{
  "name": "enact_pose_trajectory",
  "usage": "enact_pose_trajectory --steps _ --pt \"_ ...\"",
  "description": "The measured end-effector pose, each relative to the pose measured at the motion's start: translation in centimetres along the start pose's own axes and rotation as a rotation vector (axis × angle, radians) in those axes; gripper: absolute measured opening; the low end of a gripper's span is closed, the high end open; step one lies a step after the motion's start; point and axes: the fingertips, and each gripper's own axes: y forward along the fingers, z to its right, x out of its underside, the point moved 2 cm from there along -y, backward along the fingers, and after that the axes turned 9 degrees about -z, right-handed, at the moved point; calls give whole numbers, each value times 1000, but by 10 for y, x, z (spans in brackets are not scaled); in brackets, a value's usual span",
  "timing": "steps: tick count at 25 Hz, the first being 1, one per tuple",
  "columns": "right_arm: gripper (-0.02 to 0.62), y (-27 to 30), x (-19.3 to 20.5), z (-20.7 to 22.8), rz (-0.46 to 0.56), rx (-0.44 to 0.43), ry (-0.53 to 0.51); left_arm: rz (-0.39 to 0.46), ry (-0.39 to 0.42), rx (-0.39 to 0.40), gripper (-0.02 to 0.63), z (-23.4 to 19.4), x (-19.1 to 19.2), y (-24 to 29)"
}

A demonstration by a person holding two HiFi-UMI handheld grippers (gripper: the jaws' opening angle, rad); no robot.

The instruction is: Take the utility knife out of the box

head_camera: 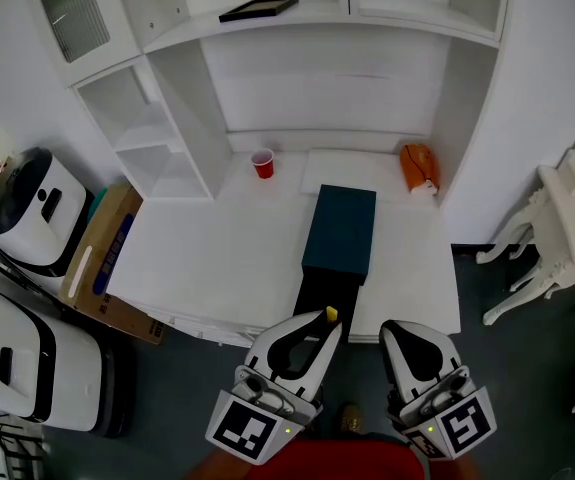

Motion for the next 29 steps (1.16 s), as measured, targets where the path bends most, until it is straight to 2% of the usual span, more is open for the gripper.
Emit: enact_pose_trajectory --steps 29 --pt "5 8 -4 -6 -14 20 -37 -12 0 55 71 3 0 2"
